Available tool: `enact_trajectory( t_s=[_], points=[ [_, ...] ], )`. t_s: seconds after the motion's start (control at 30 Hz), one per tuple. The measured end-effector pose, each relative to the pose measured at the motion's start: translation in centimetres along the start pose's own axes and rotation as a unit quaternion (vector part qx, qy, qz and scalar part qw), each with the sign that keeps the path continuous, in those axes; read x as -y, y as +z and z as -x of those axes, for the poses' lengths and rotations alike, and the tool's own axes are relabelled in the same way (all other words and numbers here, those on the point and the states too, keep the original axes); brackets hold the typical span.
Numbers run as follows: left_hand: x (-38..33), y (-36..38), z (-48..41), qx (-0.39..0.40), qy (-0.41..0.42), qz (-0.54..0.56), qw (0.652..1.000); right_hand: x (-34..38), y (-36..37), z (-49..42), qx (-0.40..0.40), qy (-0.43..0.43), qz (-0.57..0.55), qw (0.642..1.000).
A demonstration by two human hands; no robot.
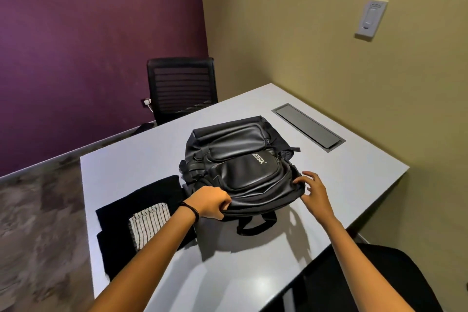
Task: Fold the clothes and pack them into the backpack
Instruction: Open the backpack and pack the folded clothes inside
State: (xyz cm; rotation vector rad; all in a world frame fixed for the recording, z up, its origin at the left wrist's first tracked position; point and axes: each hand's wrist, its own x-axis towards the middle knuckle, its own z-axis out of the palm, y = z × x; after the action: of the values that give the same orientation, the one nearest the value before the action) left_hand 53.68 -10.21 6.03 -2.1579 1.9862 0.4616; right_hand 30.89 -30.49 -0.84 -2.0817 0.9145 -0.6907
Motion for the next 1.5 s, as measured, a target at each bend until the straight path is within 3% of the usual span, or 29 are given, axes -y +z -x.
enact_trajectory(
  t_s=[0.23,0.57,0.8,0.93,1.17,1.5],
  points=[
    [-1.9,4.4,0.4,0.003,0.019,-0.030,0.999,-1.4,1.2,3.5,0.004,0.046,-0.024,0.999],
    [-4.2,9.7,0.2,0.024,0.048,-0.063,0.997,-4.0,2.8,5.0,0.054,0.130,0.046,0.989],
    [-3.4,9.5,-0.9,0.096,0.073,-0.011,0.993,-4.8,2.9,4.7,0.061,0.156,0.046,0.985],
    [-3.4,8.1,-2.4,0.064,0.082,0.067,0.992,-4.7,2.9,3.8,0.056,0.152,0.042,0.986],
    [-4.5,5.9,-6.1,-0.004,0.092,0.075,0.993,-4.6,2.9,1.5,0.059,0.133,0.039,0.989],
    [-5.3,4.7,-11.5,-0.031,0.117,0.135,0.984,-4.6,2.1,-1.2,0.073,0.106,0.037,0.991]
  ],
)
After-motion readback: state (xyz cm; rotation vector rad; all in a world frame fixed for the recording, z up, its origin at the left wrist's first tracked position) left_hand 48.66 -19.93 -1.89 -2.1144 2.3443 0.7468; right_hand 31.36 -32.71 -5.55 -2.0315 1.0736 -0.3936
